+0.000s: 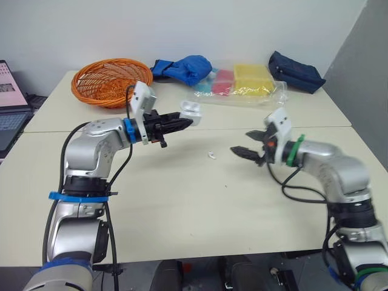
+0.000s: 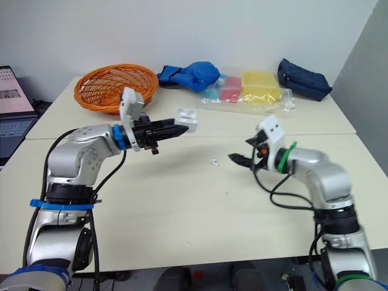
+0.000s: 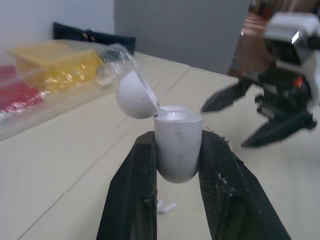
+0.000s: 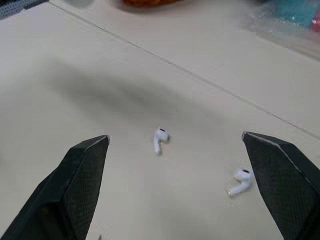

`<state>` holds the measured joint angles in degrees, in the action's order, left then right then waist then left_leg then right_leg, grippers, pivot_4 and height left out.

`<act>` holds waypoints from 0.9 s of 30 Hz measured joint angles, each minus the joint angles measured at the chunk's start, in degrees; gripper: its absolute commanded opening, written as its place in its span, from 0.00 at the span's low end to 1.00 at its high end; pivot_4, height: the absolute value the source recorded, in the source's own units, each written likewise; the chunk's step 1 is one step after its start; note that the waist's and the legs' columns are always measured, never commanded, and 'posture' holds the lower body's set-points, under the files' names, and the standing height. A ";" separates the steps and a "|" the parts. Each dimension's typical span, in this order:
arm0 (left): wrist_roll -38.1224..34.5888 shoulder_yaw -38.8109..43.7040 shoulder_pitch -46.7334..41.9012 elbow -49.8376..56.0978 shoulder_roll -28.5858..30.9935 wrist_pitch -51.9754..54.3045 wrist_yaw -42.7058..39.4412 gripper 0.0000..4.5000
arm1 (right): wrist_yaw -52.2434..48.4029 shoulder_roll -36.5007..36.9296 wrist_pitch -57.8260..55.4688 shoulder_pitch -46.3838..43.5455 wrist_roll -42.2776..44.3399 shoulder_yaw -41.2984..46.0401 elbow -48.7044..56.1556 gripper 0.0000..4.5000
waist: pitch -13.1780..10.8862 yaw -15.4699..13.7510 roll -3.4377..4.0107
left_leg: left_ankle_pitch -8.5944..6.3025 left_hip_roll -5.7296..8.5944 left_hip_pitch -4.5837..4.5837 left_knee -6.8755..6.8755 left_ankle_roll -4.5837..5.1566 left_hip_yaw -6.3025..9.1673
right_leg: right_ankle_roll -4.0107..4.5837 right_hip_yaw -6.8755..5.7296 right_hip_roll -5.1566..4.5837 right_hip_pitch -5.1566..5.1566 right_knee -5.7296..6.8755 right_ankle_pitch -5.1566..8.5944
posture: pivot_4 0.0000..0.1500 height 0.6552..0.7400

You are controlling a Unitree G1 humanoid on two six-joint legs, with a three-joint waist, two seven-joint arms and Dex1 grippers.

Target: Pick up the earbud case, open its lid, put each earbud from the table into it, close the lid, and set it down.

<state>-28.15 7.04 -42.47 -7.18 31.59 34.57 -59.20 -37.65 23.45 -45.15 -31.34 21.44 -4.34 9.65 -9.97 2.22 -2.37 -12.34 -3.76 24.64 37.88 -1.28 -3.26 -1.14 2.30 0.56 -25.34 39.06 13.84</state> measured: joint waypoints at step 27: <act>-5.69 3.50 6.41 11.19 3.12 1.48 6.20 0.17 | 9.46 -17.30 29.13 -10.29 -17.99 -7.22 -42.87 0.78 | 0.00 -0.31 0.00 | 0.04 0.04 -0.07 0.01 0.00 -0.09 | 0.17 0.03 -0.04 0.09 -0.05 -0.25 | 1.00 1.00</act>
<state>-33.84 10.53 -36.06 4.02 34.71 36.05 -53.00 -28.19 6.15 -16.02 -41.64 3.45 -11.55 -33.21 -9.97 1.91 -2.37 -12.30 -3.72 24.57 37.89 -1.28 -3.35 -0.97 2.34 0.52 -25.25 39.00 13.60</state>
